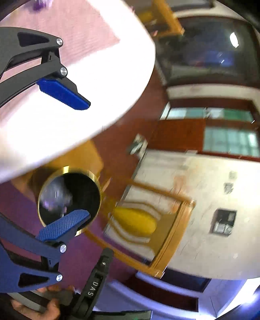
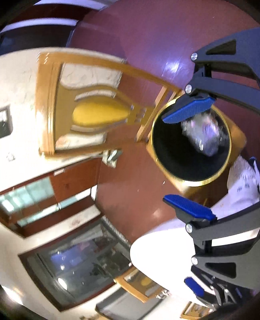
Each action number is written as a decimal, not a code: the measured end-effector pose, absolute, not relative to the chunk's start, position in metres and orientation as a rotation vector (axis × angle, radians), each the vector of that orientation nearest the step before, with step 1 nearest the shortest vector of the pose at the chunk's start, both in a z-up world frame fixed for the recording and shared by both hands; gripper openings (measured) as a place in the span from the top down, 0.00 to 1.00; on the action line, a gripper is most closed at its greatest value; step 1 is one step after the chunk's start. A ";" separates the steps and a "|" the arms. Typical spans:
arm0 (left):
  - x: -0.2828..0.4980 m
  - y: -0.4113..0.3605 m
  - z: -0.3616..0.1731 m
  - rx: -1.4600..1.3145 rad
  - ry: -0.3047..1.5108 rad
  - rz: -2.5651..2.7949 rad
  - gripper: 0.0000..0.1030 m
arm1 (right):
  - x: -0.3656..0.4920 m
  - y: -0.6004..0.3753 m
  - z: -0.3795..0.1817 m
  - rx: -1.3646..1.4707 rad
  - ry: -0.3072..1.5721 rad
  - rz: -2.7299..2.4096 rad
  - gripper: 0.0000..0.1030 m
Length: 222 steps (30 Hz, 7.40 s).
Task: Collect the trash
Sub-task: 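Move both tools back from the bin to above the table, then grasp the white purple-spouted pouch with the right gripper while the left gripper grasps the green snack bag, then carry the pouch and green snack bag over to the black bin, then open both grippers over the bin to drop pouch and snack bag, then move both tools back from the bin to above the table, then grasp the rim of the clear plastic cup with the right gripper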
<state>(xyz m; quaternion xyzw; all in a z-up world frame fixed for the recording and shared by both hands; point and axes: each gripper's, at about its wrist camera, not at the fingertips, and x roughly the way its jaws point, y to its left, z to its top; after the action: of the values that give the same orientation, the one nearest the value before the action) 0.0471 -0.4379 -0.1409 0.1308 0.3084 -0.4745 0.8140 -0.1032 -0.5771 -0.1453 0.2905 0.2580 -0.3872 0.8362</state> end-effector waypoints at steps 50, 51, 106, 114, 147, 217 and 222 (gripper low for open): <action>0.105 0.090 -0.061 -0.020 0.478 0.038 0.06 | 0.214 -0.202 -0.126 -0.539 0.708 0.394 0.34; 0.109 0.094 -0.064 -0.023 0.497 0.051 0.06 | 0.218 -0.201 -0.136 -0.550 0.725 0.418 0.34; 0.172 0.142 -0.172 -0.134 0.830 0.031 0.95 | 0.275 -0.183 -0.133 -0.171 0.818 0.421 0.89; 0.157 0.106 -0.101 -0.072 0.663 -0.071 0.95 | 0.254 -0.215 -0.124 -0.049 0.784 0.396 0.89; 0.067 -0.422 -0.124 0.288 0.691 -1.178 0.94 | -0.069 -0.649 -0.283 0.599 0.918 -0.773 0.18; 0.081 0.043 -0.025 -0.011 0.382 0.032 0.06 | 0.070 -0.199 -0.001 0.071 0.254 -0.047 0.03; 0.085 0.044 -0.036 -0.011 0.402 0.020 0.06 | 0.081 -0.193 -0.005 0.058 0.265 -0.035 0.03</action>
<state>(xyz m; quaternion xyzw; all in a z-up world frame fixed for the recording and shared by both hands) 0.0846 0.0443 -0.0358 -0.0052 0.1998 0.0098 0.9798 0.0809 -0.1927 -0.0053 0.0290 0.1322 -0.0173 0.9907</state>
